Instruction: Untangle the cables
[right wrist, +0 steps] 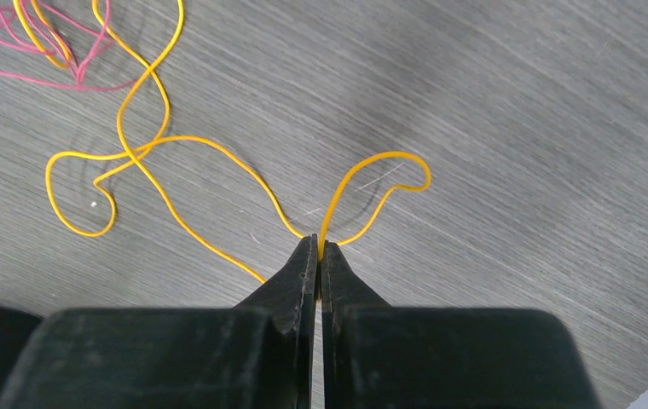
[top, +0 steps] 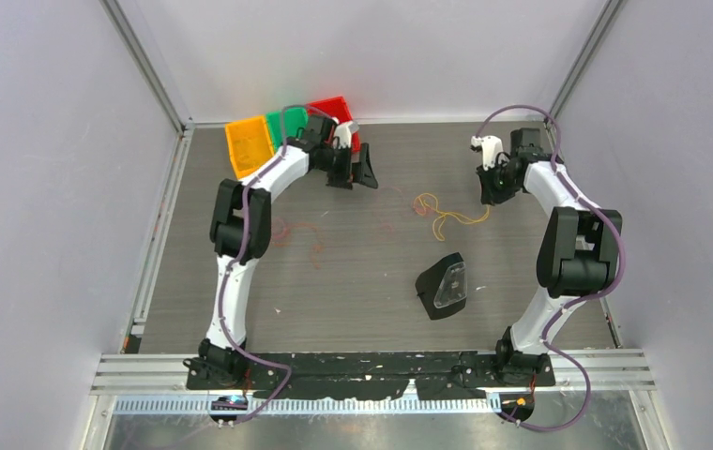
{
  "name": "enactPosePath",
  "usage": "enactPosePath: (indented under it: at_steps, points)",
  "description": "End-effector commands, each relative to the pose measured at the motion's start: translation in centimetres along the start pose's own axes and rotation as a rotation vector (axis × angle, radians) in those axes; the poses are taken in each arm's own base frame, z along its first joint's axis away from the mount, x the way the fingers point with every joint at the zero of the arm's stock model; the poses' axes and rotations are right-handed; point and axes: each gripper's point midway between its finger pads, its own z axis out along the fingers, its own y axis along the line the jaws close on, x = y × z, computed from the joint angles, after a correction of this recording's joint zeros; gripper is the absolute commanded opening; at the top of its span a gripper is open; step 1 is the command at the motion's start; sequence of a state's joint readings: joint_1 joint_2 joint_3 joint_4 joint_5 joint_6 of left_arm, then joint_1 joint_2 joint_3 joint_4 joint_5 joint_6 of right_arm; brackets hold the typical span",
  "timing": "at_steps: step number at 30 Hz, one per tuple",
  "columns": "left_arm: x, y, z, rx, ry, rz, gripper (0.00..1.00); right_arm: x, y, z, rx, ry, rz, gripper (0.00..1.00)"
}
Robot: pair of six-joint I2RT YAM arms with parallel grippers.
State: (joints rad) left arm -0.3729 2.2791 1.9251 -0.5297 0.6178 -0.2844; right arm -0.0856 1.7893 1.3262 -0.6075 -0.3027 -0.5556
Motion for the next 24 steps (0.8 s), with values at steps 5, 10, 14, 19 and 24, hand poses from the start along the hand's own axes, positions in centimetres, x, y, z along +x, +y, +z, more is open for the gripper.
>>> enactPosePath:
  at_steps: [5,10,14,19,24]
  points:
    - [-1.7,-2.6,4.5,0.161,-0.051,-0.19,1.0,-3.7,-0.5,-1.9,0.01,-0.09,0.014,0.05]
    - [0.0,-4.1,6.7,0.262,0.003,-0.234,0.82,-4.2,-0.8,-1.6,0.009,-0.087,0.02,0.05]
    - [1.1,-5.3,7.7,0.304,0.028,-0.228,0.64,-4.2,-0.9,-1.3,0.006,-0.079,0.023,0.05]
    - [0.5,-5.5,5.1,0.292,0.024,-0.167,0.03,-3.7,-1.3,-1.1,0.022,-0.052,0.003,0.05]
    - [-2.4,-3.2,-6.2,0.171,-0.162,-0.068,0.0,-1.8,-2.2,-0.8,0.061,0.005,-0.05,0.05]
